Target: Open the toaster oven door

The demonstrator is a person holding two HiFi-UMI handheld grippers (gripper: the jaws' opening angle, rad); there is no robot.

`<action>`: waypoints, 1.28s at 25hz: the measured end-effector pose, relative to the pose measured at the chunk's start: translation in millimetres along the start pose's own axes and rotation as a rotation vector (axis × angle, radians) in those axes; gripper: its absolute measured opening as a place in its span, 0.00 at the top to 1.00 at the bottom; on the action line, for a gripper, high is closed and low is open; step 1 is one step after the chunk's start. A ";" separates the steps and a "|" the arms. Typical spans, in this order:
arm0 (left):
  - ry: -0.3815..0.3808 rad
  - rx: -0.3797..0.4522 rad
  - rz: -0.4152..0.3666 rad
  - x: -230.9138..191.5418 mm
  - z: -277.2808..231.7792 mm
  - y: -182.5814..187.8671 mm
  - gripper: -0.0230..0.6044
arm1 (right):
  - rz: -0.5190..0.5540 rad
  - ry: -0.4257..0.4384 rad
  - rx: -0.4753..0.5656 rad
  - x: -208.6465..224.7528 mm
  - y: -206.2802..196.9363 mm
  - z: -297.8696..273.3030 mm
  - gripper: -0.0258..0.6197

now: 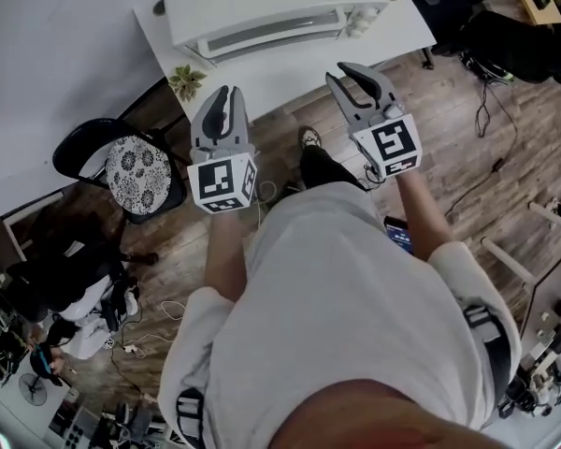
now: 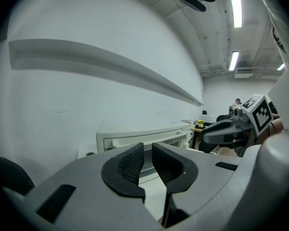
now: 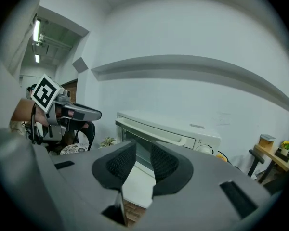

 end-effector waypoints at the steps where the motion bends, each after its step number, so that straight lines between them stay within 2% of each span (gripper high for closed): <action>1: -0.004 -0.008 -0.011 -1.3 -3.3 -0.2 0.88 | 0.010 0.007 -0.011 3.8 -1.2 -1.9 0.82; 5: -0.041 -0.042 -0.044 -3.9 -15.9 -3.1 0.88 | 0.077 0.056 -0.048 13.7 -1.8 -9.8 0.82; 11: -0.072 -0.098 -0.162 -6.9 -31.2 -2.5 0.88 | 0.185 0.113 -0.083 25.8 -0.2 -23.1 0.82; 15: -0.076 -0.130 -0.298 -11.0 -42.9 0.8 0.88 | 0.296 0.126 -0.087 35.5 6.0 -32.9 0.82; 20: -0.097 -0.211 -0.480 -18.7 -60.5 3.8 0.87 | 0.371 0.150 -0.100 48.0 13.5 -44.7 0.82; 25: -0.092 -0.299 -0.658 -20.9 -68.5 -2.5 0.79 | 0.458 0.181 -0.142 53.6 14.7 -51.5 0.81; 29: -0.106 -0.322 -0.726 -19.2 -76.2 -6.1 0.78 | 0.564 0.208 -0.201 53.0 11.1 -61.2 0.81; 32: -0.101 -0.338 -0.761 -20.6 -82.8 -4.0 0.78 | 0.602 0.229 -0.227 52.9 11.5 -69.8 0.81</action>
Point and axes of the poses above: the fingertips, and each gripper's own axes: z backward along the fingers, x to its right, y out of its top, the point moved 4 cm from there along z, backward along the fingers, and after that the axes turned 3 degrees about -z, right-handed, at the moved point
